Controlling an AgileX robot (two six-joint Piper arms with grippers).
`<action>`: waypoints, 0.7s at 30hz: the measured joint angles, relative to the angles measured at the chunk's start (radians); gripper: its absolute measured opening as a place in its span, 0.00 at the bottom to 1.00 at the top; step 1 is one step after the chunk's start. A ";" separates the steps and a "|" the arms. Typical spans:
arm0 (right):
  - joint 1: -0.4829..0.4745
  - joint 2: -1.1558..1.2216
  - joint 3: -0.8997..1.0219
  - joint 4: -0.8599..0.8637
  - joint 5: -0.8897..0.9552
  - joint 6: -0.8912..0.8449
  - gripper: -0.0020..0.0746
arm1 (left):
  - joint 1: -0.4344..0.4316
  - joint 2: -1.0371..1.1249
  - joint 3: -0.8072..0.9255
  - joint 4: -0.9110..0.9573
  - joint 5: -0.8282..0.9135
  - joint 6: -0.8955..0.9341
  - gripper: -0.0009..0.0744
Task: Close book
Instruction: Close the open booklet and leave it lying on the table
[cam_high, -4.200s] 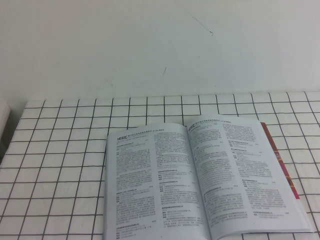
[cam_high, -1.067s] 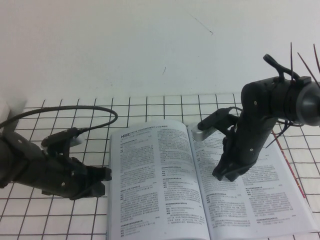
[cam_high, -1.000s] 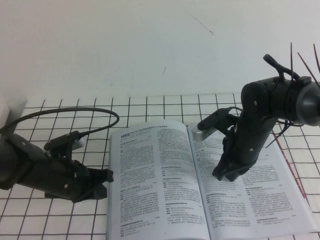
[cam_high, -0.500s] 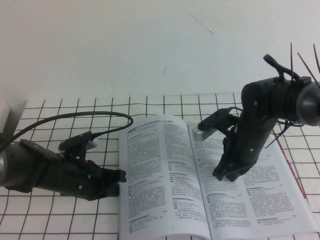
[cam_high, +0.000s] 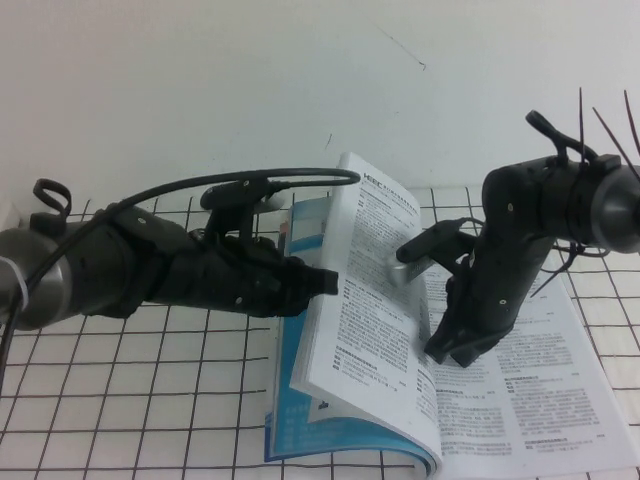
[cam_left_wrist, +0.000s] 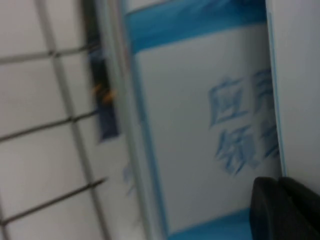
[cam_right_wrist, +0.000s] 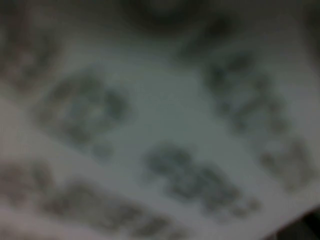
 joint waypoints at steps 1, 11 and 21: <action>0.000 0.000 0.000 0.002 -0.002 0.002 0.02 | -0.006 -0.005 -0.018 0.000 0.008 -0.005 0.01; 0.001 -0.114 -0.046 -0.006 0.001 0.019 0.02 | -0.031 -0.004 -0.093 -0.013 0.055 -0.026 0.01; -0.040 -0.379 -0.132 -0.170 0.041 0.139 0.02 | -0.114 -0.004 -0.129 -0.029 0.059 -0.027 0.01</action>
